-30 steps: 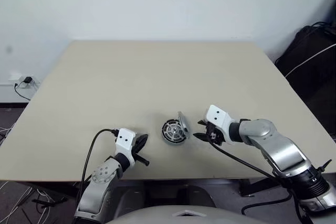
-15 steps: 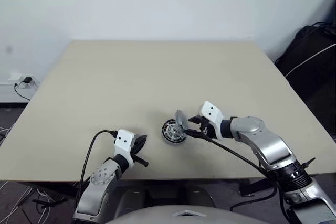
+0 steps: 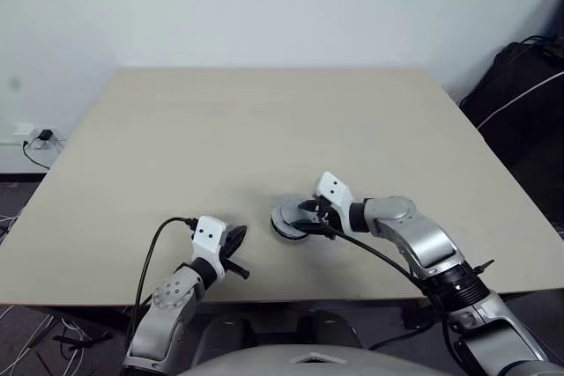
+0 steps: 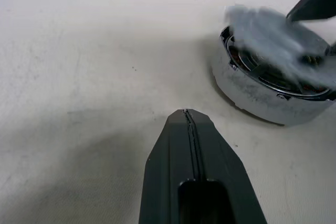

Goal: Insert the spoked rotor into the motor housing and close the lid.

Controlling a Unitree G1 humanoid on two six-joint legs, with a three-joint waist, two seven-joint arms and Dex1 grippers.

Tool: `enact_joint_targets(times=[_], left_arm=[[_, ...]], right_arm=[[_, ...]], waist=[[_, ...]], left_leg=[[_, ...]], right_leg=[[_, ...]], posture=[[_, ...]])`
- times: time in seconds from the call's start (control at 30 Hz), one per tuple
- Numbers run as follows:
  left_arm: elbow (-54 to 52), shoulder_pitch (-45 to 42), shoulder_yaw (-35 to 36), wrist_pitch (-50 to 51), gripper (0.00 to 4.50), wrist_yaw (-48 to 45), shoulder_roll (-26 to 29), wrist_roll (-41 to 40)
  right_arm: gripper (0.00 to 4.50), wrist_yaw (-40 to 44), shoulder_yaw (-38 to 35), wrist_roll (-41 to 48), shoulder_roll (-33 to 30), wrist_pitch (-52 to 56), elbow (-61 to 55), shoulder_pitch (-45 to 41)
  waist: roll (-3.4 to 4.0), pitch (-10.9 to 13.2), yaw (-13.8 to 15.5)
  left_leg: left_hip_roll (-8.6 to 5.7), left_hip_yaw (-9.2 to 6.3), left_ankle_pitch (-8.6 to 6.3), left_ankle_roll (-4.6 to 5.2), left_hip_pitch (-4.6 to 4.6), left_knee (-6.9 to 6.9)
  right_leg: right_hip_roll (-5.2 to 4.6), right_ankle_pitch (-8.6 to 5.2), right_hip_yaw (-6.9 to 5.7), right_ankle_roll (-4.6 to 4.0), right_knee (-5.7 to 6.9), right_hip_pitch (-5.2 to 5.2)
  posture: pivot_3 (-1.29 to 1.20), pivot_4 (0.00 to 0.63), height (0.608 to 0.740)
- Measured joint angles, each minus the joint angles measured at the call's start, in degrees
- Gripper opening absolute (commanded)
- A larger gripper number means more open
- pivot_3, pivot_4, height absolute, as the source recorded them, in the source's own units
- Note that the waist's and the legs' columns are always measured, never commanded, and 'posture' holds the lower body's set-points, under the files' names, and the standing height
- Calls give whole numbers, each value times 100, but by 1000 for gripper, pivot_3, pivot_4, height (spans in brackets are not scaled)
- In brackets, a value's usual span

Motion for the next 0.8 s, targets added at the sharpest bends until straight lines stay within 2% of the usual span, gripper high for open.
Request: enact_joint_targets(times=[0.23,0.33,0.43,0.57,0.8], left_arm=[[0,26,0,0,0,12,-25,1],[0,53,1,-2,0,33,-33,1],[-1,86,2,-6,0,49,-34,2],[-3,83,5,-29,0,77,-30,3],[-3,-70,3,-46,0,57,15,7]], right_arm=[[2601,48,104,-113,27,-57,6,-22],[2601,-295,39,-279,106,-255,-77,129],[3154,-871,-250,-418,363,-537,-221,381],[4492,-1258,-500,-450,491,-1024,-519,646],[4492,-1295,-533,-456,557,-1197,-469,1093]], waist=[[3,-8,1],[3,-8,3],[5,-6,0],[4,-7,2],[5,-7,-3]], left_leg=[[0,0,1,-2,2,1],[0,0,1,-3,2,0],[0,1,2,-4,0,-2],[0,2,2,-4,1,-2],[0,4,3,-5,2,-1]], right_leg=[[0,0,1,0,0,2],[0,0,1,0,1,1],[0,0,2,1,2,-2],[1,0,3,1,0,0],[2,0,4,2,2,0]], posture=[[0,0,740],[0,0,740],[0,0,740],[0,0,740],[0,0,740]])
